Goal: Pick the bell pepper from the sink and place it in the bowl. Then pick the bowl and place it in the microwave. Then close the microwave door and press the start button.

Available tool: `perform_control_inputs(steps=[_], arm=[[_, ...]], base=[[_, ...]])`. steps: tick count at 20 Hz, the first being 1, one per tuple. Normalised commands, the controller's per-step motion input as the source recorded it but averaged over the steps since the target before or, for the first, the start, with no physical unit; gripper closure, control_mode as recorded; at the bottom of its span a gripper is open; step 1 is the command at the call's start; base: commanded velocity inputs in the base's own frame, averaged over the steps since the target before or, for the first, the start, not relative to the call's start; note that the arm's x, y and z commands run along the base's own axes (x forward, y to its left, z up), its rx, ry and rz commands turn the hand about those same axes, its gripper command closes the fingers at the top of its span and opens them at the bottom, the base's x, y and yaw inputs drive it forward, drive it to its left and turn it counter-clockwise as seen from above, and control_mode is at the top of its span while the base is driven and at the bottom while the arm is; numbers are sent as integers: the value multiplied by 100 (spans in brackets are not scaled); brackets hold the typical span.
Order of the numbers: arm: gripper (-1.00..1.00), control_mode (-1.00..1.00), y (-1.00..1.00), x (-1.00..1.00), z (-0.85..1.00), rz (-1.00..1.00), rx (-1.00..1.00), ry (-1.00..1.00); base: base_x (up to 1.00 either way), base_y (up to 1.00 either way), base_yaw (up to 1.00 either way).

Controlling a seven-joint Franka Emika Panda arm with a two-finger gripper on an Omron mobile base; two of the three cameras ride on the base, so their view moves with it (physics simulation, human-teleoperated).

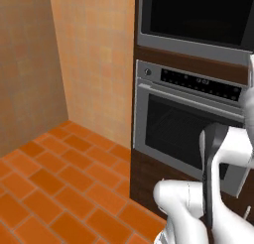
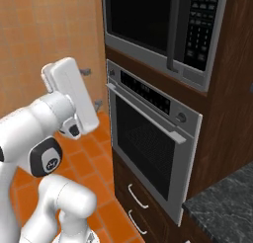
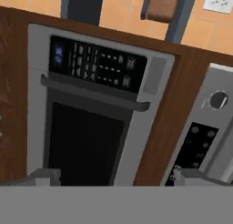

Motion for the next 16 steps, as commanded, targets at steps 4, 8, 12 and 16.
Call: perform_control_inputs(steps=[4, 8, 12, 16], arm=[[-100, -100, -3, 0, 41, -2, -54, 70], [-100, -100, 0, -3, 33, -6, -47, 72], [100, -100, -6, -29, 1, -6, -45, 10], [100, -100, -4, -21, 0, -15, -52, 16]], base=[[0, 0, 0], [0, 0, 0], [0, 0, 0], [0, 0, 0]])
